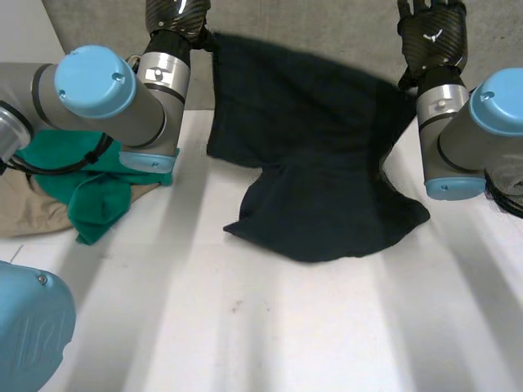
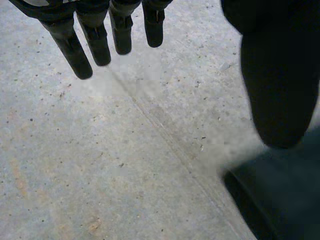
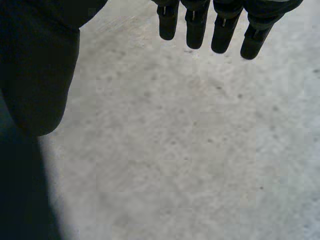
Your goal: Fold the laundry.
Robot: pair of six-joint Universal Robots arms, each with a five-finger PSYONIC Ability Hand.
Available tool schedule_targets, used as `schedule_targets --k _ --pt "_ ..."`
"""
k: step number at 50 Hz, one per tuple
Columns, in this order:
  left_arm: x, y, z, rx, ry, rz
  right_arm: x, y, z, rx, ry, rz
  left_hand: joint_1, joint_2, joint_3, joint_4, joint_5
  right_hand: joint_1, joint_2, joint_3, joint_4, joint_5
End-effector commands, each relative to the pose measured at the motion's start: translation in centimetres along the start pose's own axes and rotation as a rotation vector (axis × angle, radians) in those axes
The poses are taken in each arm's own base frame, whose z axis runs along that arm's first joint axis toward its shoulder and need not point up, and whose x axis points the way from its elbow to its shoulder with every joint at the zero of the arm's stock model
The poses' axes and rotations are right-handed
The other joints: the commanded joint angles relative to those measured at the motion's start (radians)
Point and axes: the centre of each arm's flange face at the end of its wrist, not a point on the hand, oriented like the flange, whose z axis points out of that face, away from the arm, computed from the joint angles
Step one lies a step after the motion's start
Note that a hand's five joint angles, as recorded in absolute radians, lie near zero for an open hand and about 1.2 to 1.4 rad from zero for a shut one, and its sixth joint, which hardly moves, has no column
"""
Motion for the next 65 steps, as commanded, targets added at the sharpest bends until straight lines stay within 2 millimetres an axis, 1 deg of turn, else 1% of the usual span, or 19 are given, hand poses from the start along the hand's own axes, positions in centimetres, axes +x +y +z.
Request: schedule_targets --k 1,4,8,9,11,12,14,16,20,23,24,31,34,38,40,42,43,45,65 --pt "0.9 -0.4 -2.7 -0.12 0.049 -0.019 -0.6 -0.8 -3.1 -0.186 -0.215 0.004 -0.011 -0.057 -0.07 -0.06 -0.067 -0.053 -0.036 -0.041 -0.047 -0.045" --pt "1.0 -0.3 -4.1 -0.175 0.063 -0.02 -0.5 -1.2 -4.6 -0.249 -0.281 0.003 0.001 -0.046 -0.058 -0.048 -0.055 -0.053 -0.036 -0.041 -0.047 -0.045" --pt "1.9 0.7 -7.6 -0.305 0.112 -0.027 0.3 -1.7 -7.8 -0.365 -0.377 -0.003 0.027 -0.019 -0.031 -0.022 -0.029 -0.053 -0.036 -0.041 -0.047 -0.045" --pt "2.4 0.9 -9.4 -0.37 0.14 -0.031 0.6 -1.5 -8.3 -0.384 -0.389 -0.007 0.056 0.01 -0.002 0.007 0.001 -0.053 -0.036 -0.041 -0.047 -0.045" --pt "3.0 0.4 -11.3 -0.432 0.174 -0.038 1.2 -1.1 -9.1 -0.419 -0.413 -0.02 0.077 0.03 0.018 0.028 0.021 -0.053 -0.036 -0.041 -0.047 -0.045" --pt "3.7 0.0 -13.3 -0.5 0.213 -0.046 1.9 -0.2 -9.9 -0.463 -0.434 -0.032 0.095 0.048 0.036 0.046 0.039 -0.053 -0.036 -0.041 -0.047 -0.045" --pt "4.5 -0.4 -15.4 -0.569 0.257 -0.054 2.2 0.7 -10.8 -0.507 -0.464 -0.044 0.182 0.136 0.124 0.133 0.127 -0.035 -0.017 -0.023 -0.028 -0.027" --pt "5.7 -0.5 -18.8 -0.682 0.328 -0.063 2.5 2.0 -11.8 -0.558 -0.498 -0.059 0.268 0.221 0.209 0.219 0.212 0.123 0.141 0.135 0.13 0.131" --pt "7.1 -0.7 -23.6 -0.853 0.418 -0.089 2.5 3.6 -13.0 -0.602 -0.543 -0.08 0.411 0.365 0.352 0.362 0.355 0.253 0.271 0.265 0.259 0.261" --pt "7.6 -0.7 -25.5 -0.922 0.437 -0.127 2.3 5.0 -13.4 -0.615 -0.568 -0.094 0.491 0.444 0.432 0.442 0.435 0.295 0.312 0.306 0.301 0.302" --pt "7.9 -0.7 -26.2 -0.948 0.438 -0.159 1.9 6.3 -13.5 -0.619 -0.588 -0.096 0.57 0.523 0.511 0.521 0.514 0.335 0.353 0.347 0.342 0.343" --pt "8.4 -0.3 -26.6 -0.978 0.413 -0.237 0.5 9.7 -13.5 -0.575 -0.647 -0.083 0.568 0.521 0.509 0.519 0.512 0.406 0.424 0.418 0.412 0.414" --pt "8.9 1.3 -26.1 -0.979 0.402 -0.236 0.0 11.2 -13.3 -0.579 -0.649 -0.083 0.386 0.34 0.328 0.337 0.331 0.406 0.424 0.418 0.413 0.414" --pt "9.1 2.3 -25.1 -0.963 0.389 -0.236 -0.3 12.0 -13.1 -0.574 -0.65 -0.091 0.359 0.312 0.3 0.31 0.303 0.406 0.424 0.418 0.413 0.414" --pt "9.3 2.9 -24.7 -0.954 0.386 -0.233 -0.5 12.6 -12.9 -0.564 -0.648 -0.106 0.342 0.295 0.283 0.293 0.286 0.514 0.532 0.526 0.52 0.522" --pt "9.5 3.3 -24.3 -0.942 0.383 -0.232 -0.6 12.8 -12.7 -0.553 -0.644 -0.114 0.341 0.295 0.283 0.292 0.286 0.713 0.731 0.725 0.72 0.721" --pt "9.8 3.8 -24.0 -0.925 0.38 -0.234 -0.5 12.9 -12.4 -0.538 -0.633 -0.121 0.341 0.295 0.283 0.292 0.286 0.976 0.994 0.988 0.982 0.984" --pt "9.9 4.2 -23.6 -0.904 0.375 -0.233 -0.4 13.0 -12.3 -0.528 -0.623 -0.127 0.341 0.295 0.283 0.292 0.286 1.168 1.185 1.18 1.174 1.176" --pt "12.5 9.4 -19.7 -0.689 0.384 -0.116 -0.4 11.7 -12.8 -0.523 -0.616 -0.125 0.415 0.368 0.356 0.366 0.359 1.169 1.186 1.18 1.175 1.176"
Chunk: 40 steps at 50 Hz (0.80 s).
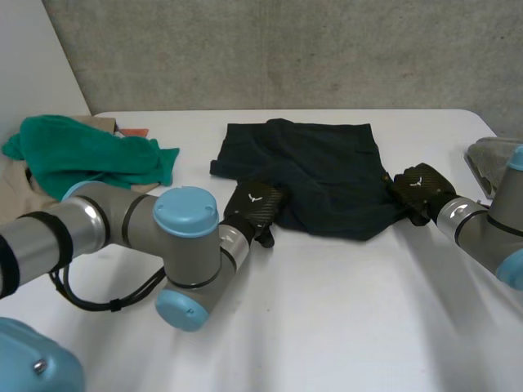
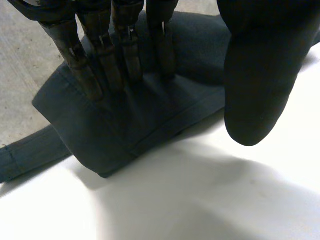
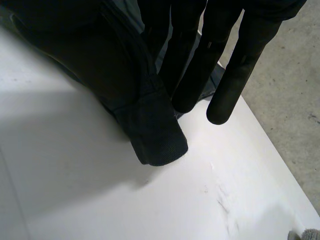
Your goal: Fold the laundry.
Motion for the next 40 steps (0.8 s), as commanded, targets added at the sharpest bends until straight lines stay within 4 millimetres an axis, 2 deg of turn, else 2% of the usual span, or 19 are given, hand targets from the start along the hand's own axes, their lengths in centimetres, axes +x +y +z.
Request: schedule_targets --k 1,8,13,23,27,36,40 --pt "0.0 0.8 2.4 0.036 -0.008 0.065 -0.2 -0.2 -0.4 -0.005 -0.005 0.004 0.109 0.113 0.113 0.131 0.133 0.334 0.236 0.21 0.201 0.215" --pt "-0.2 1.0 4.1 0.102 -0.029 0.117 -0.5 -0.1 -0.9 -0.014 -0.015 0.01 0.191 0.195 0.195 0.213 0.216 0.334 0.236 0.21 0.201 0.215" --pt "-1.5 0.4 5.0 0.187 -0.074 0.138 -1.0 0.0 -1.4 -0.024 -0.03 0.017 0.235 0.239 0.239 0.257 0.26 0.334 0.236 0.21 0.201 0.215" --pt "-2.0 0.0 5.7 0.234 -0.092 0.143 -1.7 -0.8 -1.8 -0.01 -0.046 0.01 0.347 0.351 0.351 0.369 0.371 0.334 0.236 0.21 0.201 0.215" --pt "-2.0 -0.2 6.0 0.243 -0.093 0.145 -1.9 -1.0 -1.8 -0.01 -0.049 0.009 0.312 0.315 0.315 0.334 0.336 0.334 0.236 0.21 0.201 0.215" --pt "-1.8 0.3 6.1 0.207 -0.075 0.209 -1.8 -1.6 -2.3 -0.001 -0.045 0.005 -0.02 -0.016 -0.016 0.002 0.005 0.334 0.236 0.21 0.201 0.215" --pt "-1.4 0.7 6.1 0.199 -0.038 0.259 -1.4 -2.1 -2.6 0.01 -0.034 0.0 -0.02 -0.016 -0.016 0.002 0.004 0.334 0.236 0.21 0.201 0.215"
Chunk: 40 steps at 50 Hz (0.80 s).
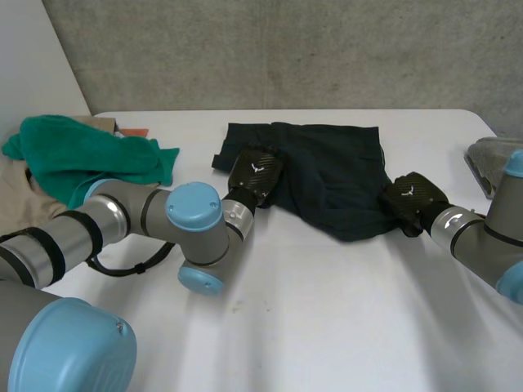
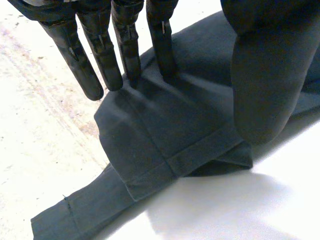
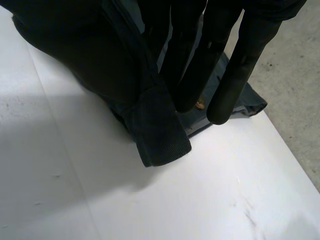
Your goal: Fold the laundry.
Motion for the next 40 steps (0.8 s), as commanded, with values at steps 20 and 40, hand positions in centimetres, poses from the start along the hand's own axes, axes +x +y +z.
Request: schedule_targets --k 20,40 --pt "1.3 1.6 1.1 -0.003 0.066 0.271 0.3 -0.8 -0.8 0.003 0.002 -0.002 0.185 0.193 0.193 0.206 0.209 0.334 0.234 0.21 0.201 0.206" --pt "-0.4 -4.3 -1.5 -0.002 0.062 0.265 1.6 -3.2 -2.9 -0.003 0.006 0.002 0.913 0.921 0.921 0.934 0.937 0.334 0.234 0.21 0.201 0.206"
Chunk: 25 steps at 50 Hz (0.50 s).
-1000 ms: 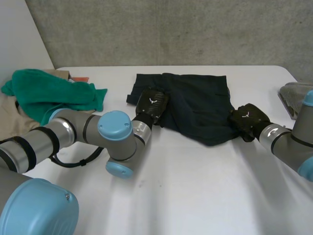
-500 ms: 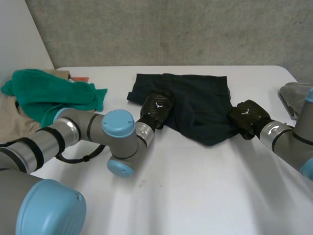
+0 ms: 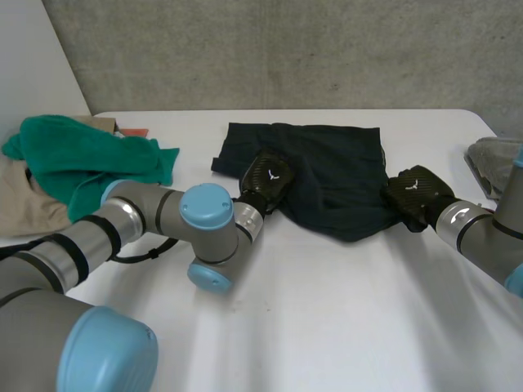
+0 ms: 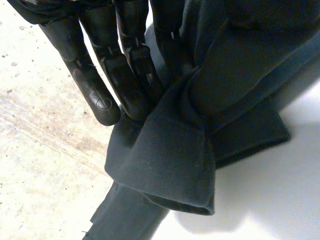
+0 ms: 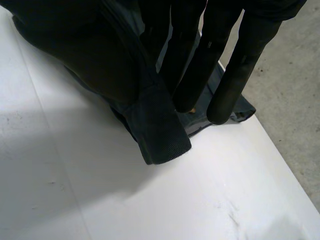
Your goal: Fold the laundry.
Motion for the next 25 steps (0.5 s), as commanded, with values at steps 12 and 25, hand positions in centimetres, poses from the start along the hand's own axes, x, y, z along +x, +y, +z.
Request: schedule_targets --k 12,25 --pt "-7.3 -9.6 -14.7 -0.203 0.105 -0.158 1.4 -4.7 -8.5 -0.199 -0.033 0.045 0.259 0.203 0.207 0.201 0.245 0.334 0.234 0.21 0.201 0.206" --pt "-4.5 -10.8 -28.3 -0.619 0.474 -0.218 -3.8 -3.2 -15.5 -0.424 -0.305 -0.065 0.259 0.203 0.207 0.201 0.245 0.334 0.234 0.21 0.201 0.206"
